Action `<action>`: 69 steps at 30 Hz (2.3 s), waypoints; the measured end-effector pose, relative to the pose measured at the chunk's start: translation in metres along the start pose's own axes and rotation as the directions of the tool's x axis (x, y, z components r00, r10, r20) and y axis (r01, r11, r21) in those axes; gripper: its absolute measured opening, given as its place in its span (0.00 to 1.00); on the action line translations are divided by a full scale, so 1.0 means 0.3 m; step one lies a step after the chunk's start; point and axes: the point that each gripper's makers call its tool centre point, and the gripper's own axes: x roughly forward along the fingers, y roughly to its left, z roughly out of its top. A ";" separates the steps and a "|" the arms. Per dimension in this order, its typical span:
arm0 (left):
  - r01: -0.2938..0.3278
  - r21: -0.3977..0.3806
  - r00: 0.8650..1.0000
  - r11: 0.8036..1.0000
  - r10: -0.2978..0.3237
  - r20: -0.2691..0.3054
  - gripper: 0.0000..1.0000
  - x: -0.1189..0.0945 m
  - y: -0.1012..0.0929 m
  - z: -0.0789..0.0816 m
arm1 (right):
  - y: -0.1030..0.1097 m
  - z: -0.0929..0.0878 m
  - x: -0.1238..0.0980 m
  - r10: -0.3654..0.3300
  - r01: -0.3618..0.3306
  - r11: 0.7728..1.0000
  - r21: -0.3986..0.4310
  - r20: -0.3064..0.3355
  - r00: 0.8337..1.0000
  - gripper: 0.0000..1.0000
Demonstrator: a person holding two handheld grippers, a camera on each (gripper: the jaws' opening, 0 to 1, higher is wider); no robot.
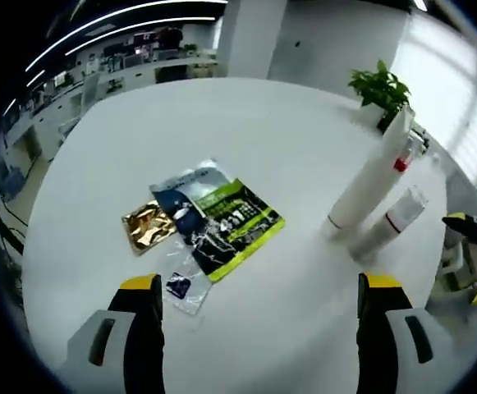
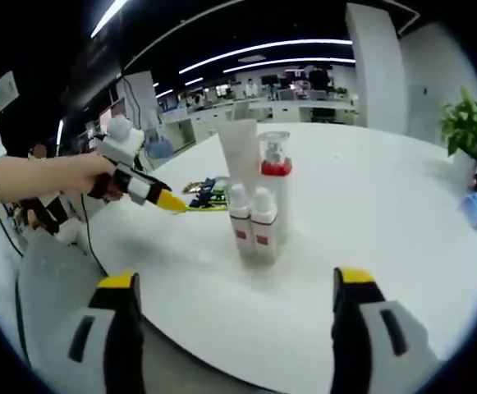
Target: Arrange the skincare products in the storage area until every visible bottle or jar stands upright without overlapping.
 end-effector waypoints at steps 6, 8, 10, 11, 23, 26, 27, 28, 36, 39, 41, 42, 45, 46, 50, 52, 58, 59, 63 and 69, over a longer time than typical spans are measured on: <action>-0.051 -0.019 0.998 0.999 0.051 -0.023 0.97 0.071 0.026 0.034 | -0.016 -0.002 -0.003 -0.021 0.021 1.000 0.017 0.003 1.000 0.98; -0.069 -0.036 0.997 0.997 0.068 -0.028 0.97 0.089 0.036 0.047 | -0.021 -0.002 -0.004 -0.025 0.025 0.999 0.027 0.004 1.000 0.98; -0.087 -0.054 0.996 0.995 0.086 -0.032 0.97 0.105 0.044 0.061 | -0.025 -0.001 -0.004 -0.030 0.030 0.999 0.032 0.008 1.000 0.98; -0.091 -0.058 0.995 0.994 0.090 -0.031 0.97 0.108 0.046 0.065 | -0.026 -0.002 -0.004 -0.031 0.031 0.999 0.034 0.008 0.999 0.98; -0.208 -0.096 0.977 0.973 0.202 -0.065 0.97 0.221 0.089 0.152 | -0.035 -0.010 -0.003 -0.039 0.039 0.998 0.049 -0.002 0.999 0.98; -0.298 -0.078 0.953 0.951 0.292 -0.080 0.97 0.226 0.123 0.152 | -0.036 -0.011 -0.003 -0.041 0.041 0.998 0.052 -0.003 0.999 0.98; -0.305 -0.078 0.951 0.949 0.299 -0.080 0.97 0.233 0.123 0.153 | -0.037 -0.012 -0.003 -0.043 0.043 0.998 0.055 -0.004 0.999 0.98; -0.311 -0.084 0.949 0.947 0.304 -0.086 0.97 0.244 0.124 0.151 | -0.037 -0.013 -0.003 -0.043 0.043 0.998 0.055 -0.004 0.999 0.98; -0.342 -0.146 0.936 0.928 0.324 -0.134 0.97 0.290 0.120 0.115 | -0.043 -0.018 -0.003 -0.046 0.047 0.996 0.073 -0.009 0.999 0.98; -0.356 -0.165 0.931 0.920 0.333 -0.152 0.97 0.298 0.124 0.097 | -0.046 -0.021 -0.002 -0.048 0.049 0.996 0.079 -0.010 0.999 0.98; -0.369 -0.180 0.926 0.912 0.345 -0.150 0.97 0.299 0.130 0.097 | -0.047 -0.022 -0.001 -0.049 0.050 0.995 0.081 -0.012 0.999 0.97; -0.370 -0.179 0.926 0.912 0.348 -0.145 0.97 0.300 0.131 0.102 | -0.046 -0.022 -0.002 -0.050 0.051 0.995 0.081 -0.013 0.999 0.97; -0.376 -0.180 0.924 0.909 0.354 -0.144 0.97 0.309 0.135 0.108 | -0.048 -0.022 -0.001 -0.051 0.052 0.995 0.085 -0.013 0.999 0.97; -0.377 -0.181 0.924 0.908 0.356 -0.139 0.97 0.310 0.136 0.110 | -0.049 -0.022 -0.001 -0.051 0.052 0.995 0.087 -0.013 0.999 0.97; -0.385 -0.194 0.922 0.902 0.365 -0.132 0.97 0.312 0.141 0.114 | -0.052 -0.023 -0.002 -0.054 0.055 0.994 0.094 -0.012 0.998 0.97; -0.386 -0.198 0.921 0.901 0.367 -0.127 0.97 0.311 0.141 0.114 | -0.052 -0.024 -0.002 -0.055 0.056 0.994 0.094 -0.013 0.998 0.97; -0.390 -0.203 0.921 0.898 0.378 -0.097 0.89 0.299 0.143 0.117 | -0.056 -0.026 -0.003 -0.060 0.061 0.993 0.098 -0.014 0.998 0.97; -0.394 -0.207 0.919 0.896 0.382 -0.094 0.84 0.294 0.147 0.117 | -0.056 -0.025 -0.003 -0.061 0.062 0.993 0.099 -0.014 0.998 0.97; -0.394 -0.218 0.919 0.893 0.388 -0.072 0.72 0.285 0.155 0.129 | -0.057 -0.026 -0.003 -0.062 0.064 0.993 0.098 -0.014 0.998 0.97; -0.391 -0.245 0.919 0.887 0.392 -0.045 0.64 0.280 0.166 0.139 | -0.059 -0.025 -0.004 -0.066 0.067 0.993 0.099 -0.013 0.998 0.97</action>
